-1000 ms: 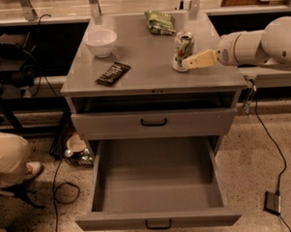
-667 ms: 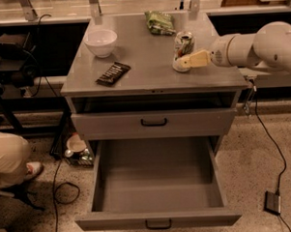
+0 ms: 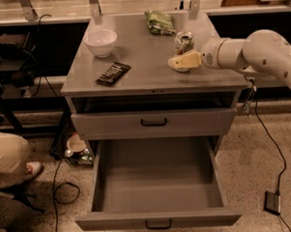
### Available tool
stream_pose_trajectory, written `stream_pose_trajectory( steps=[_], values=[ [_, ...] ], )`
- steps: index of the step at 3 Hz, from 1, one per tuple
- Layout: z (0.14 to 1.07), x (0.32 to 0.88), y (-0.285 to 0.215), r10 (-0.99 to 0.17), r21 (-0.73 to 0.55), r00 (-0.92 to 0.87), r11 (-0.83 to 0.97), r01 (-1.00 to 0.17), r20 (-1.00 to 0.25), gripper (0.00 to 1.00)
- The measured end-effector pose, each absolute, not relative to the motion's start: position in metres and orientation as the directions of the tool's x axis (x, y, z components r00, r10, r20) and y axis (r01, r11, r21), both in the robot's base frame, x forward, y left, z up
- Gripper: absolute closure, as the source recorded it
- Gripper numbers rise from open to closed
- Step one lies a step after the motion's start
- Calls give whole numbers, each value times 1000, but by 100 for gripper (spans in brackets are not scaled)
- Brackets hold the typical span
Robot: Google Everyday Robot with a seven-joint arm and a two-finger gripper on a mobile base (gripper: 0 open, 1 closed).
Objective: Place 7up can into middle drawer
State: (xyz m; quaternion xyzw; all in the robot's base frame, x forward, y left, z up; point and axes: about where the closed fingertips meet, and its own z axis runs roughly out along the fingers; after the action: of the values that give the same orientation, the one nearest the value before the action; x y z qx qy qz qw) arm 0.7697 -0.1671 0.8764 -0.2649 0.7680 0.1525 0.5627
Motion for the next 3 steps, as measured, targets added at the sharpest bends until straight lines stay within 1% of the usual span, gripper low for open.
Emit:
stream_pose_trajectory(
  steps=[1, 2, 3],
  values=[
    [873, 775, -159, -209, -46, -217, 812, -582, -953, 15],
    [870, 777, -158, -187, -30, -216, 816, -577, -958, 38],
    [875, 772, -169, -171, -22, -211, 825, -565, -962, 69]
  ],
)
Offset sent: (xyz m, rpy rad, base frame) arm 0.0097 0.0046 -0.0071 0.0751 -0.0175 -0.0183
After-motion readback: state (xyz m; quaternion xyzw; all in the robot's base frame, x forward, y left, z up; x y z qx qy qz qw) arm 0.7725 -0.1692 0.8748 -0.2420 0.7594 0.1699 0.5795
